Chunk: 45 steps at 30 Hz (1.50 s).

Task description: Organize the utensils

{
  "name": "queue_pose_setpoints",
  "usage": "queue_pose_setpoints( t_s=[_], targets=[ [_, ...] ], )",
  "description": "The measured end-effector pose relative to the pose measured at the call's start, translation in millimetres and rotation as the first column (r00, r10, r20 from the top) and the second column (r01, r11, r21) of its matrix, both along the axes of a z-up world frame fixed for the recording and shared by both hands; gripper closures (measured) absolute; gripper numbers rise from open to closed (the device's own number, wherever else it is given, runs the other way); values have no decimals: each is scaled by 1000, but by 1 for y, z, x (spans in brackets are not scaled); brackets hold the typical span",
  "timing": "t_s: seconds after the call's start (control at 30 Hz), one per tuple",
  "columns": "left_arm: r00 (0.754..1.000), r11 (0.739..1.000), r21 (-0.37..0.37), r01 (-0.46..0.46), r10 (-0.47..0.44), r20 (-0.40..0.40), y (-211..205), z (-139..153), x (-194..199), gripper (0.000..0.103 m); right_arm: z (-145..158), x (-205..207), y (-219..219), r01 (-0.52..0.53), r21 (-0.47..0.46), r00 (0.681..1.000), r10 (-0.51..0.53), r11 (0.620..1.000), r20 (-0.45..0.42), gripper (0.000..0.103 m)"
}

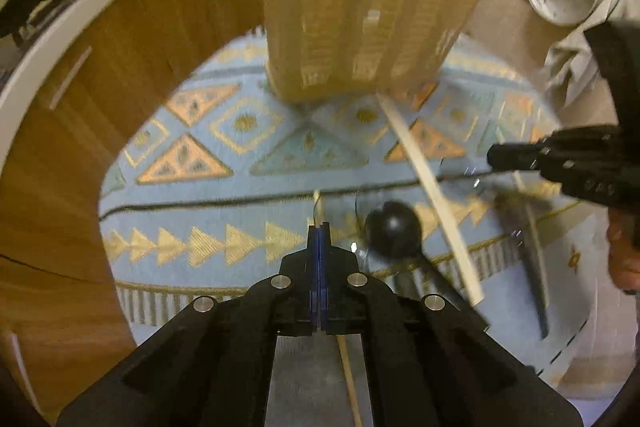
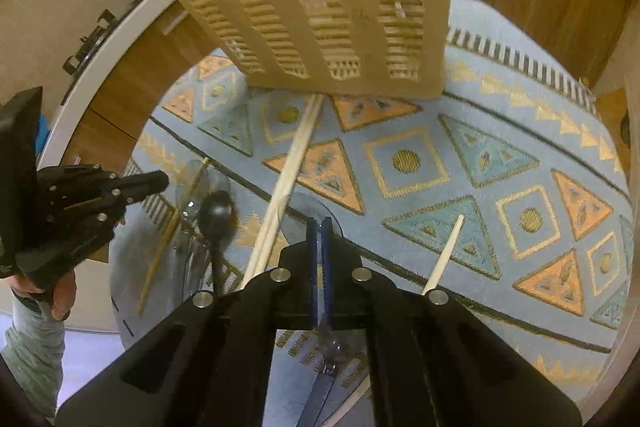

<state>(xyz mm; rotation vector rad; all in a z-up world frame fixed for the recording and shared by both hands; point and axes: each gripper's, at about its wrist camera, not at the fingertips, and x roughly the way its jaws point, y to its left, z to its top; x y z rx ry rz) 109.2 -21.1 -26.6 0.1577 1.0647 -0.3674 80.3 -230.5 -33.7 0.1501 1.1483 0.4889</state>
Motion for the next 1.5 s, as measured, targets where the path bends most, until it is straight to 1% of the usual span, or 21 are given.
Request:
queue_pose_setpoints(
  t_s=[0.07, 0.1, 0.2, 0.27, 0.37, 0.4, 0.43, 0.47, 0.57, 0.67, 0.73, 0.83, 0.9, 1.0, 1.1, 1.13, 1.23, 1.33, 1.4, 1.47, 1.5],
  targets=[
    [999, 999, -44, 2, 0, 35, 0, 12, -5, 103, 6, -1, -1, 1, 11, 1000, -2, 1000, 21, 102],
    [999, 999, -46, 0, 2, 49, 0, 16, -6, 103, 7, 0, -1, 6, 9, 1000, -7, 1000, 22, 102],
    [998, 998, -57, -3, 7, 55, 13, 25, -7, 103, 3, 8, -7, 37, 18, 999, -36, 999, -4, 101],
    [999, 998, -64, 1, 2, 37, 18, 24, -6, 103, -2, 10, -5, 22, 4, 1000, -22, 1000, -20, 99],
    [998, 997, -58, 55, -57, -36, 32, 10, -3, 103, -8, 9, 7, -39, -59, 999, 38, 997, -30, 77],
    [996, 996, -59, 64, -68, -59, 34, 6, -3, 101, -10, 9, 14, -76, -75, 997, 73, 994, -38, 65],
    [993, 995, -63, 71, -76, -87, 36, 2, -1, 93, -9, 8, 18, -94, -87, 995, 91, 992, -37, 52],
    [990, 995, -70, 74, -81, -115, 38, -3, 1, 90, -9, 7, 22, -115, -102, 993, 113, 988, -29, 50],
    [981, 994, -54, 98, -105, -160, 38, -13, 7, 89, -4, 1, 39, -205, -210, 977, 212, 956, 10, 50],
    [965, 990, -43, 132, -138, -222, 32, -24, 13, 89, -9, 4, 47, -255, -243, 966, 258, 936, -22, 50],
    [952, 985, -36, 169, -172, -254, 27, -29, 13, 89, -15, 6, 51, -272, -288, 961, 274, 918, -35, 50],
    [946, 978, 7, 210, -201, -253, 19, -30, 11, 89, -26, 10, 53, -321, -297, 947, 312, 899, -77, 50],
    [945, 977, 33, 211, -196, -262, 16, -32, 13, 90, -29, 13, 54, -324, -301, 946, 316, 897, -75, 51],
    [938, 970, 61, 234, -209, -276, 15, -33, 16, 94, -29, 23, 60, -330, -303, 944, 322, 894, -78, 61],
    [930, 974, 39, 224, -202, -306, 16, -34, 21, 94, -27, 28, 68, -347, -316, 937, 335, 883, -93, 72],
    [931, 975, 42, 220, -197, -309, 15, -34, 22, 94, -26, 31, 72, -357, -306, 934, 342, 883, -102, 72],
    [937, 969, 82, 231, -200, -285, 7, -33, 24, 94, -26, 32, 82, -373, -348, 927, 363, 860, -98, 72],
    [940, 966, 98, 239, -205, -274, 0, -33, 23, 98, -25, 31, 87, -368, -353, 929, 360, 860, -92, 73],
    [947, 967, 109, 231, -198, -251, -4, -33, 21, 99, -23, 29, 90, -365, -366, 928, 364, 856, -73, 73],
    [959, 968, 121, 220, -191, -209, -5, -31, 15, 100, -19, 20, 89, -356, -372, 929, 367, 857, -43, 73],
    [966, 972, 111, 206, -184, -183, -5, -29, 14, 103, -14, 16, 86, -348, -357, 931, 365, 867, -19, 73]
  ],
)
